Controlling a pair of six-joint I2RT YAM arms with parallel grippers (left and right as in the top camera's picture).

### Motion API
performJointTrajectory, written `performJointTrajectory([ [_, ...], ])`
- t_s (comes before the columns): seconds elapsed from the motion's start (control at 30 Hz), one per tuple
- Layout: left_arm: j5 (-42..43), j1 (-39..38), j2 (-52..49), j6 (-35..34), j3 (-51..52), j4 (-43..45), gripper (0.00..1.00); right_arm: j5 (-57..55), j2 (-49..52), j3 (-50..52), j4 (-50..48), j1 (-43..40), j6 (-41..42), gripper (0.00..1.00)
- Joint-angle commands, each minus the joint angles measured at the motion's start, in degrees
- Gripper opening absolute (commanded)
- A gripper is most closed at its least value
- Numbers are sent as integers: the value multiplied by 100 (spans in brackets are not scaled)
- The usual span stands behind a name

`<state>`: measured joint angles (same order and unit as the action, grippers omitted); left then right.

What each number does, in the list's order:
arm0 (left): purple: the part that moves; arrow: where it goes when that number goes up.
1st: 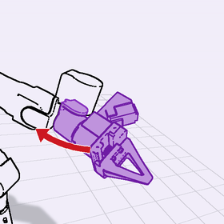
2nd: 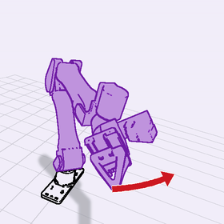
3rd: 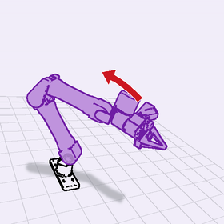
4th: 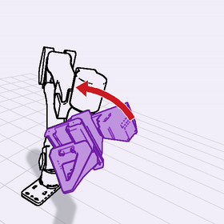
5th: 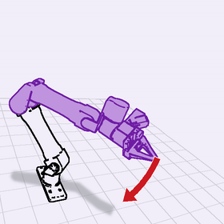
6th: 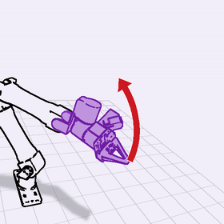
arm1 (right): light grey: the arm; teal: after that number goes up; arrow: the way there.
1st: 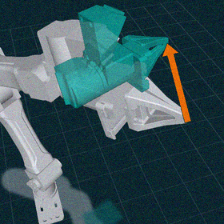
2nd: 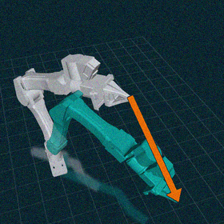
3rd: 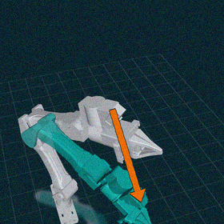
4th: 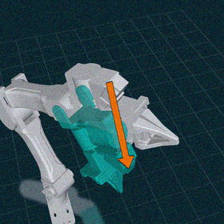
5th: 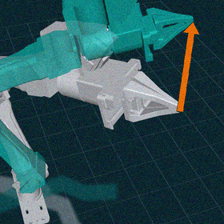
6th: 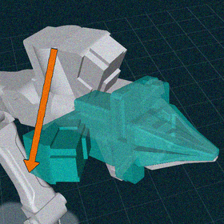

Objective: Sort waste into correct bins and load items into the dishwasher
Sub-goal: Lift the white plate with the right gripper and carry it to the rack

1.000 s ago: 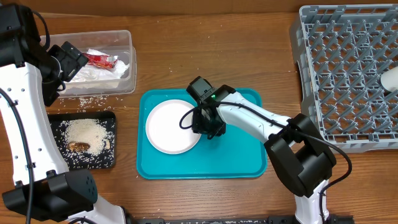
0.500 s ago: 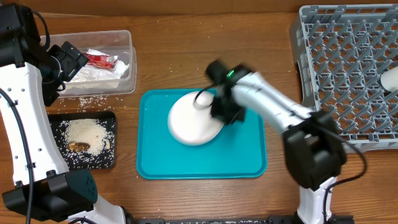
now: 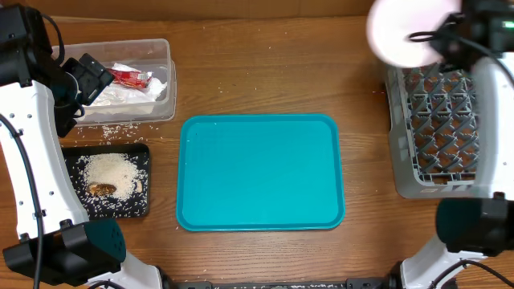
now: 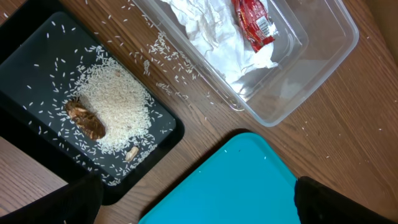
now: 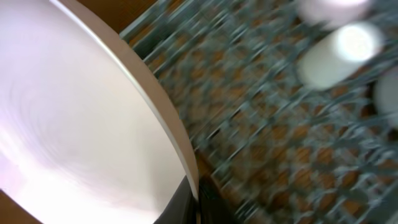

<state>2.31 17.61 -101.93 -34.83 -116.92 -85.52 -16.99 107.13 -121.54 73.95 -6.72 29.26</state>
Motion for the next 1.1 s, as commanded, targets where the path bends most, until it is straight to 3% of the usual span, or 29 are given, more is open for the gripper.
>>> performJointTrajectory([
  [0.0,4,-37,-81,-52,-13,9,100,-671,33,166,-363,-424,-546,4],
  [0.23,4,-37,-81,-52,-13,9,100,-763,35,1235,-1996,-813,-1167,4],
  [0.63,7,-39,-81,-52,-13,9,100,-1753,35,2889,-4301,-184,-1300,4],
  [0.87,4,-39,-81,-52,-13,9,100,-2500,35,3309,-5077,129,-1305,4],
  [1.07,4,-39,-81,-52,-13,9,100,-2710,35,3526,-5163,212,-1300,4],
])
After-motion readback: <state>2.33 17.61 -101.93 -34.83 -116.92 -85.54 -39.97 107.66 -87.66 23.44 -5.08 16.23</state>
